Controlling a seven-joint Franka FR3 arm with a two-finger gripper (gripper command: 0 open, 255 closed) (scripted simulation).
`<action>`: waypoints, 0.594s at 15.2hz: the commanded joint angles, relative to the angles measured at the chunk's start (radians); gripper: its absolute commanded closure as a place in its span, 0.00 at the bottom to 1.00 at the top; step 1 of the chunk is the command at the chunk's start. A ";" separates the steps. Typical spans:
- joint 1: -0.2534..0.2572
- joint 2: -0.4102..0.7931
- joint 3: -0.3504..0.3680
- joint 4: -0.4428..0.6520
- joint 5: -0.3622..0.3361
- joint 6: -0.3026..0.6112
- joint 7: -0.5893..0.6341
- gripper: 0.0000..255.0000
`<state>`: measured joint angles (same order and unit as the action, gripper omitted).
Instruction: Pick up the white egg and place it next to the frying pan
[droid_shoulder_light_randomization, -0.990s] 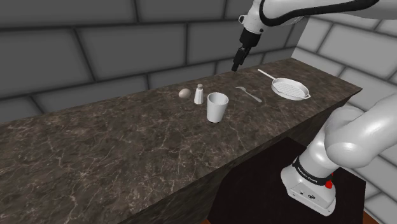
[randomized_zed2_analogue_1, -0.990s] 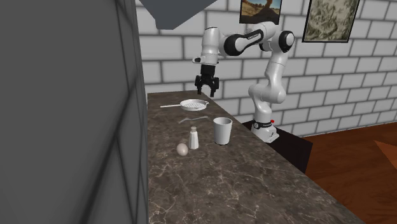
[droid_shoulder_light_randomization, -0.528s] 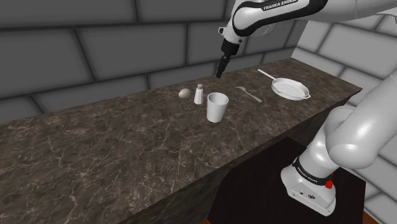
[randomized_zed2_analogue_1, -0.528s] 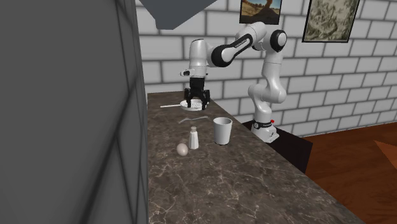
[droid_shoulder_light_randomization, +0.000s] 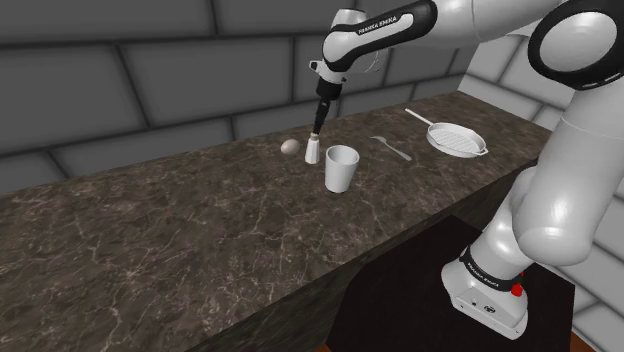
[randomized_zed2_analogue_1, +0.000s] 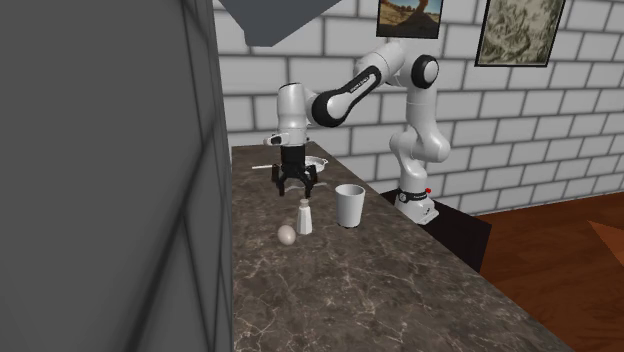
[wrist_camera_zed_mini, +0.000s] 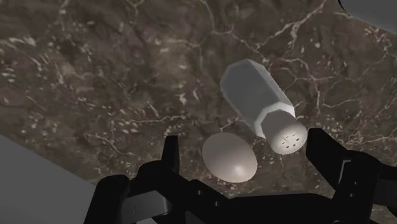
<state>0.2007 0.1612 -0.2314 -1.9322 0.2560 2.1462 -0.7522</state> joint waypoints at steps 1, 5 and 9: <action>-0.002 0.070 0.014 0.061 0.030 -0.006 -0.049 0.00; -0.008 0.218 0.049 0.199 0.074 -0.021 -0.128 0.00; 0.020 0.272 0.030 0.220 0.105 0.001 -0.158 0.00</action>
<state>0.2109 0.4067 -0.1895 -1.7014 0.5074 2.1576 -0.9071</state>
